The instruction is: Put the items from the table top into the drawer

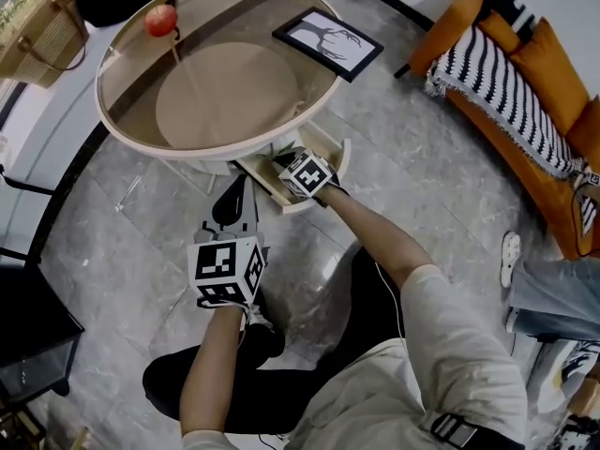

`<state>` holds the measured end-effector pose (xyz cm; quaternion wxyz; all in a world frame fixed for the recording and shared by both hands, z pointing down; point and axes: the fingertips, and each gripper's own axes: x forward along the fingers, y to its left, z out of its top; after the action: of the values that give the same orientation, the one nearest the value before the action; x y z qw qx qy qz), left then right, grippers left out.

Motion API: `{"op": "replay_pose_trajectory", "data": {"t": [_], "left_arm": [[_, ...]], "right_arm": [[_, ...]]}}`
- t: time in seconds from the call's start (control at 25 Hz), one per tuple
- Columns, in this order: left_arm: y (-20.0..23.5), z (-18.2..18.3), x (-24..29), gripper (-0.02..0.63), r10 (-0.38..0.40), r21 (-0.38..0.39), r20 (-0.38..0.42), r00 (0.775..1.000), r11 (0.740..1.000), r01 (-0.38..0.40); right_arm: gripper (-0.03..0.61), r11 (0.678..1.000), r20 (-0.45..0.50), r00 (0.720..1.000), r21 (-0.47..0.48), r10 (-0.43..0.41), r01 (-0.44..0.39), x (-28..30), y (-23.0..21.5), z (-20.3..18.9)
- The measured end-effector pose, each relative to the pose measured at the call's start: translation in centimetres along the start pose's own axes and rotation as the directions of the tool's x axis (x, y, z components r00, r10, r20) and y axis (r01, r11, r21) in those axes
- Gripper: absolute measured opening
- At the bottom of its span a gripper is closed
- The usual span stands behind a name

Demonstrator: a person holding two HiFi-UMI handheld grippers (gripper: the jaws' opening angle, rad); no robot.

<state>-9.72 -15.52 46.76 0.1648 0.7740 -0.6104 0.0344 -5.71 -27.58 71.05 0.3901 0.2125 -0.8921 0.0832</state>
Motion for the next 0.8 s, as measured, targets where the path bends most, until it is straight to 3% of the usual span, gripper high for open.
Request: {"op": "replay_pose_trajectory", "data": {"t": [0.52, 0.56, 0.64, 0.8], "left_arm": [[0.1, 0.0, -0.5, 0.021, -0.023, -0.024, 0.0, 1.0, 0.999, 0.023], [-0.2, 0.3, -0.6, 0.021, -0.032, -0.027, 0.013, 0.999, 0.999, 0.032], [-0.5, 0.9, -1.1, 0.021, -0.044, -0.033, 0.034, 0.998, 0.998, 0.046], [-0.5, 1.6, -0.9, 0.021, -0.026, 0.053, 0.035, 0.999, 0.998, 0.024]], "right_arm": [[0.046, 0.995, 0.011, 1.0, 0.103, 0.0, -0.001, 1.6, 0.0, 0.0], [0.058, 0.993, 0.015, 1.0, 0.117, -0.001, -0.001, 1.5, 0.0, 0.0], [0.182, 0.987, 0.021, 1.0, 0.158, 0.001, -0.005, 1.2, 0.3, 0.0], [0.186, 0.985, 0.037, 0.999, 0.174, -0.02, 0.013, -0.1, 0.7, 0.3]]}}
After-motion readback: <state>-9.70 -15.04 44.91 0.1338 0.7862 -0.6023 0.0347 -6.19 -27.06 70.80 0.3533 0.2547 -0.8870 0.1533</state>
